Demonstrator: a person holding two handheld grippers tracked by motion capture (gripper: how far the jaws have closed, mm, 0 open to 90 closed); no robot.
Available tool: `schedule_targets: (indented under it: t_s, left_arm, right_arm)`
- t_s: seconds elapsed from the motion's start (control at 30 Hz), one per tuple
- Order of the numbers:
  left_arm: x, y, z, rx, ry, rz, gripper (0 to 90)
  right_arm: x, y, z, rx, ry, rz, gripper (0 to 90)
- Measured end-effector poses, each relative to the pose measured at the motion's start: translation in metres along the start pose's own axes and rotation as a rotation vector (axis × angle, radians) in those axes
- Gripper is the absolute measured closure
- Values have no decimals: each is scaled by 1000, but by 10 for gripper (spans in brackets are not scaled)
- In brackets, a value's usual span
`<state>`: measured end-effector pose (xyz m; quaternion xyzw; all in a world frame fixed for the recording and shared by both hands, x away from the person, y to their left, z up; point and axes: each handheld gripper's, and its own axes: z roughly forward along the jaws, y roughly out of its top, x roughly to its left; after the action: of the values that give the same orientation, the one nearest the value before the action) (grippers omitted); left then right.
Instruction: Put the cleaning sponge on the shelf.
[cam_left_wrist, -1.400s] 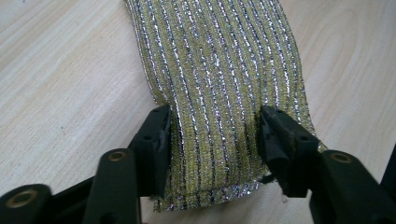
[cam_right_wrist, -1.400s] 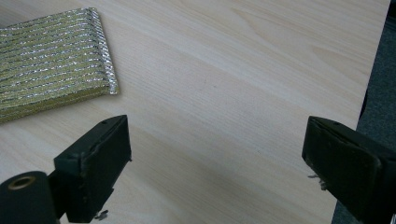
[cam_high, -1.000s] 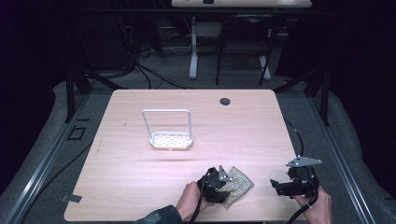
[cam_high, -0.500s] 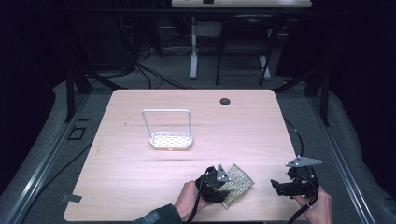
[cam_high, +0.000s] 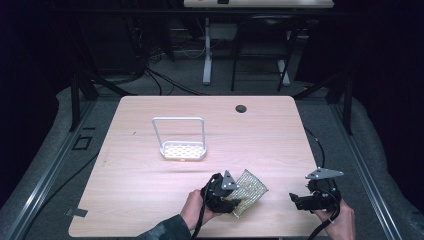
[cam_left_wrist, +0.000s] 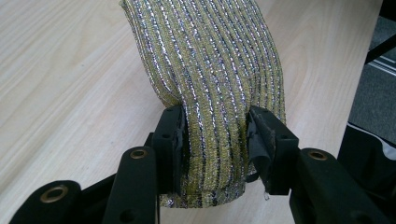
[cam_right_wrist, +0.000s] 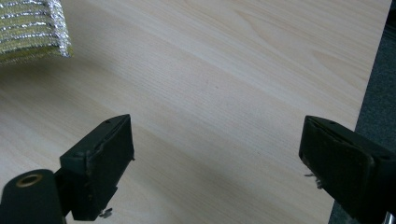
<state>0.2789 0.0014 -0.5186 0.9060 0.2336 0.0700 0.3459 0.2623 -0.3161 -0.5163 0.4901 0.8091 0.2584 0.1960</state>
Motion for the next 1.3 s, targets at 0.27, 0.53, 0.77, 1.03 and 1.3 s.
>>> schedule_targets:
  t_s: [0.27, 0.53, 0.77, 1.03, 1.3]
  left_arm:
    - [7, -3, -13, -18, 15, -12, 578]
    - [13, -7, -21, -24, 34, -26, 577]
    - [18, -10, -30, -41, 39, -42, 576]
    - [22, -13, -40, -54, 54, -53, 574]
    - [30, -21, -51, -70, 83, -78, 573]
  right_arm:
    - [1, -2, 2, 16, 6, -6, 116]
    - [2, -1, 1, 18, 9, -9, 116]
    - [-1, -3, 6, 53, 15, -4, 44]
    - [2, -2, 6, 52, 20, -15, 31]
    - [2, -2, 7, 52, 18, -24, 28]
